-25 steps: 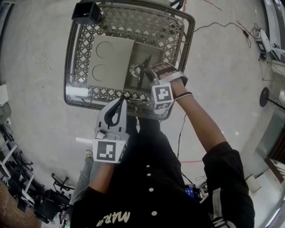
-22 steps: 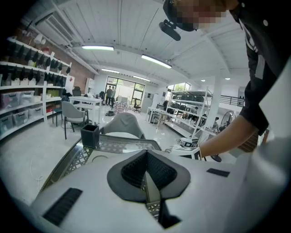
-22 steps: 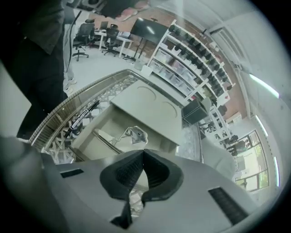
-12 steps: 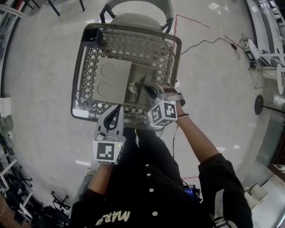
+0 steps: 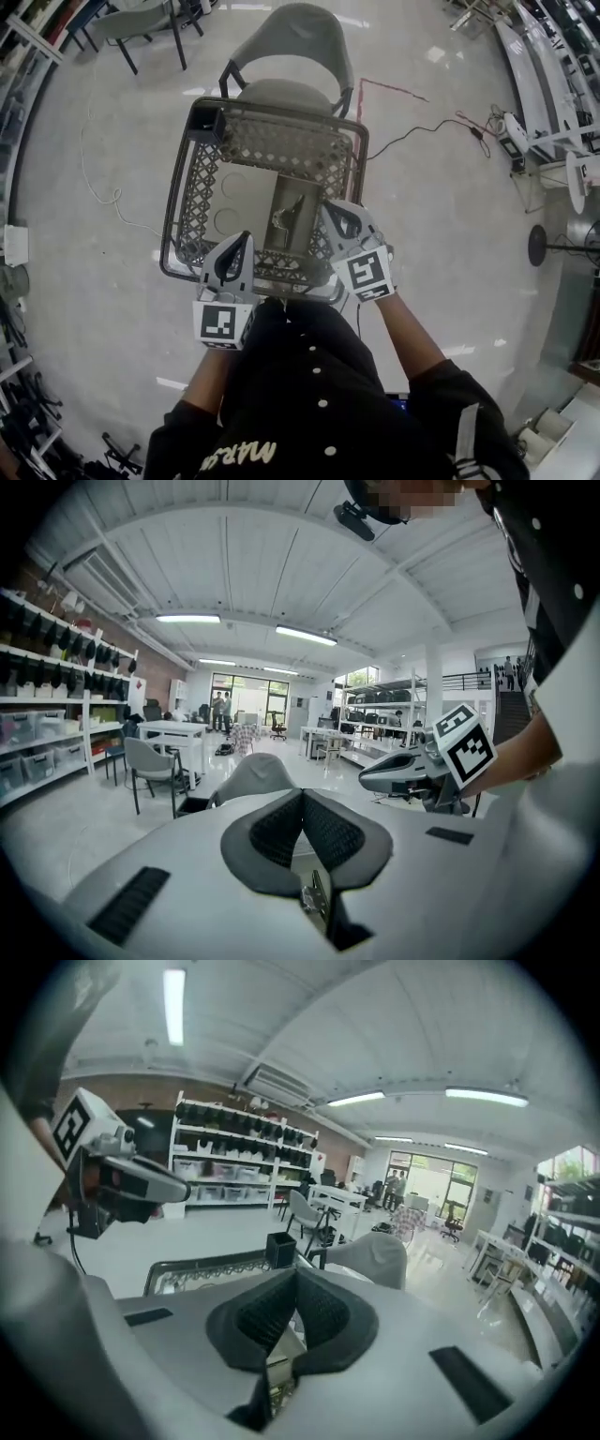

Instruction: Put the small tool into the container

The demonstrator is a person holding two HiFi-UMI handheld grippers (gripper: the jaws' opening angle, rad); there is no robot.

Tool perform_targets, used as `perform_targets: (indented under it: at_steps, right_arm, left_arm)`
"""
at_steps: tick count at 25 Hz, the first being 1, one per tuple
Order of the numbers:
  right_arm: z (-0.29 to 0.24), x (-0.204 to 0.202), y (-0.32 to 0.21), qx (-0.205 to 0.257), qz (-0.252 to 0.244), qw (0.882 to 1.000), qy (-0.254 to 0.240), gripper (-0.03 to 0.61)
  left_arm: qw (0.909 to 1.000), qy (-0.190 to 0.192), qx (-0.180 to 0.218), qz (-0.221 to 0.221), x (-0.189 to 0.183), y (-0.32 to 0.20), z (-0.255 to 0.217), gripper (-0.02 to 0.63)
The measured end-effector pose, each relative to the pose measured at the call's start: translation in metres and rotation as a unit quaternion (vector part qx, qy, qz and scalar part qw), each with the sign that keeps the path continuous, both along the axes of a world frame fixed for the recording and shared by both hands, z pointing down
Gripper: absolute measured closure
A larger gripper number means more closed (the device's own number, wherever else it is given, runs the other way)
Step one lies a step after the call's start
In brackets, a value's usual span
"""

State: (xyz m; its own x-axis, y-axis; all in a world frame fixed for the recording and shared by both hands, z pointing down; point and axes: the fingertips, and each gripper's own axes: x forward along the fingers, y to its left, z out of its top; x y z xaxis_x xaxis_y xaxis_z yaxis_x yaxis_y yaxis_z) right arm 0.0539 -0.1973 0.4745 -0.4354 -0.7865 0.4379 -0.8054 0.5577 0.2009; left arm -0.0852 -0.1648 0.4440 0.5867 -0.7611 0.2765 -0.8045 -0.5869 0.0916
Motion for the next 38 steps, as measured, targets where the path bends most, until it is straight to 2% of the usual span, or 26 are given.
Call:
perform_targets:
  at_steps: [9, 14, 21, 25, 29, 33, 38]
  right_arm:
    - [-0.057, 0.033, 0.008, 0.044, 0.081, 0.991, -0.099, 0.566]
    - [-0.090, 0.057, 0.020, 0.092, 0.115, 0.977, -0.154, 0.566]
    - [-0.127, 0.097, 0.051, 0.146, 0.179, 0.949, -0.213, 0.566]
    - [-0.141, 0.119, 0.072, 0.175, 0.211, 0.936, -0.221, 0.566]
    - [-0.144, 0.138, 0.090, 0.194, 0.238, 0.928, -0.212, 0.566]
    - [-0.146, 0.143, 0.099, 0.204, 0.246, 0.924, -0.212, 0.566]
    - [-0.147, 0.140, 0.096, 0.205, 0.242, 0.924, -0.216, 0.566]
  left_arm:
    - [0.9991, 0.009, 0.041, -0.001, -0.008, -0.012, -0.034, 0.589]
    - [0.9983, 0.011, 0.056, -0.006, -0.016, -0.013, -0.047, 0.589]
    - [0.9971, 0.017, 0.072, -0.020, -0.027, -0.007, -0.065, 0.589]
    - [0.9961, 0.024, 0.080, -0.030, -0.036, 0.000, -0.073, 0.589]
    - [0.9953, 0.015, 0.091, -0.031, -0.042, 0.007, -0.077, 0.589]
    - [0.9942, 0.020, 0.098, -0.039, -0.050, 0.010, -0.081, 0.589]
    - [0.9952, 0.004, 0.085, -0.048, -0.057, 0.011, -0.071, 0.589]
